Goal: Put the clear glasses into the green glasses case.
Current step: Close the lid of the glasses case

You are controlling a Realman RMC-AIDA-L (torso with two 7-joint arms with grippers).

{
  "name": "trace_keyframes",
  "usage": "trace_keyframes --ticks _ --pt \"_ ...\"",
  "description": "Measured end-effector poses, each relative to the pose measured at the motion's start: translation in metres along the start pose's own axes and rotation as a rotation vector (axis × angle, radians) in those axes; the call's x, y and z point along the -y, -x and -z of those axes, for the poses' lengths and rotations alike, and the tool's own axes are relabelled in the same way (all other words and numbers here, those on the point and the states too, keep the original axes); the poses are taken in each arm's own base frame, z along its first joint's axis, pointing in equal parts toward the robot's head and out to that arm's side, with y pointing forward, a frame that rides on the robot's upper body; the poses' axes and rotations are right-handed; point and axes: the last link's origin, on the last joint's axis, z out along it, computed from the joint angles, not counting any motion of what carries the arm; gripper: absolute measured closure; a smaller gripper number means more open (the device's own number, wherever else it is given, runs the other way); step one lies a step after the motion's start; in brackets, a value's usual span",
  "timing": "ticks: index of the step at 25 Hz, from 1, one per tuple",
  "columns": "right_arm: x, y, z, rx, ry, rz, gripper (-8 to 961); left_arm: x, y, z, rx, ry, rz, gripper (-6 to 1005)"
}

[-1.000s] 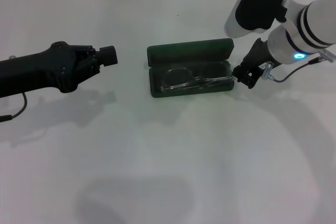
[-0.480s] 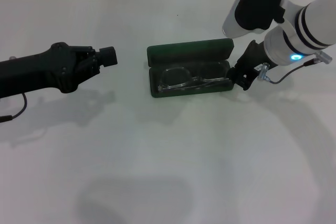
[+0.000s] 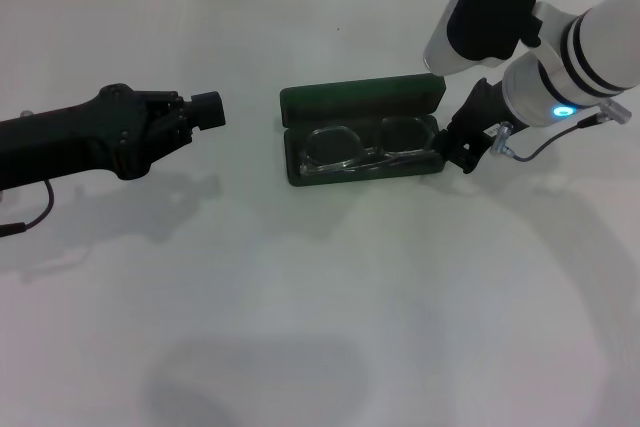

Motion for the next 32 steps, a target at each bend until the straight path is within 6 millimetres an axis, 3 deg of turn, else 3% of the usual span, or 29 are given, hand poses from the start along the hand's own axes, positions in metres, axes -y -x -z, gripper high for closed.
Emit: trace_keyframes --ticks 32 --pt "0.0037 -0.0006 -0.0048 -0.015 -0.016 0.002 940 0.0005 -0.0008 -0.0007 0.001 0.000 -0.003 946"
